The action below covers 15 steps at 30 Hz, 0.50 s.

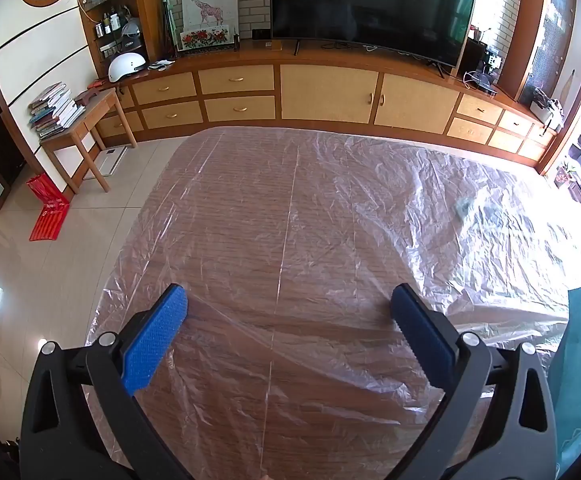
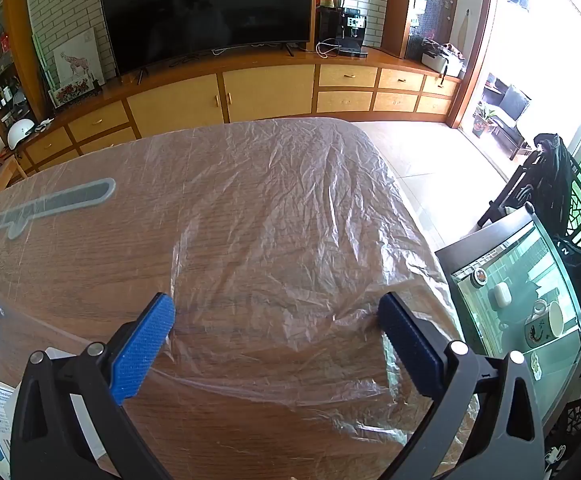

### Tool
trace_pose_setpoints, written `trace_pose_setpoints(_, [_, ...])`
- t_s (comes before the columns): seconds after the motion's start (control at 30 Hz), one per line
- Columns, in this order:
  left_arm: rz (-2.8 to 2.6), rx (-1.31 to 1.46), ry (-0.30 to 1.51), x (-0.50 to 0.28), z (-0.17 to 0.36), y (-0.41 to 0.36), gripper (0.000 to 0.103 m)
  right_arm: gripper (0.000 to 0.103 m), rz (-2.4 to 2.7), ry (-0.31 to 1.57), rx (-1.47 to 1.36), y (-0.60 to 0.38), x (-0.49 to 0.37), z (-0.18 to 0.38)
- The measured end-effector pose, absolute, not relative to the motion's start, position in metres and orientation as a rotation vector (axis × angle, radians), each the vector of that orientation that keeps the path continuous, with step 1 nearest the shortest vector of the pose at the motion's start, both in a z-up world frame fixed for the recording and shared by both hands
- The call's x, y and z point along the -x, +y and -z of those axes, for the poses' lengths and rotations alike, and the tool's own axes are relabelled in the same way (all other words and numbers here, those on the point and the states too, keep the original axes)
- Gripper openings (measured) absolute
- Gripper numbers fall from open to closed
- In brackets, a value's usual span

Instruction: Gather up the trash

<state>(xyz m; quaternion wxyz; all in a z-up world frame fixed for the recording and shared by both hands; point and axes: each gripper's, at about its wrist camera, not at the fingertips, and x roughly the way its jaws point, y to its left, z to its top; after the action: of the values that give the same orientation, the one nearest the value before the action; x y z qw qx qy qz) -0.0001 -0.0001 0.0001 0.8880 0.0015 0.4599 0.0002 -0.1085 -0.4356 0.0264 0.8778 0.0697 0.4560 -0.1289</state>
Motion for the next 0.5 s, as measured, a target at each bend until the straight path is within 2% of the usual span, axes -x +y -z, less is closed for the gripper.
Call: trace_pose_setpoints(0.5, [0.001,0.000,0.960,0.0000,0.0000,0.0000,0.102,0.099,0.270,0.952,-0.144,-0.4356,0.1083,-0.0264])
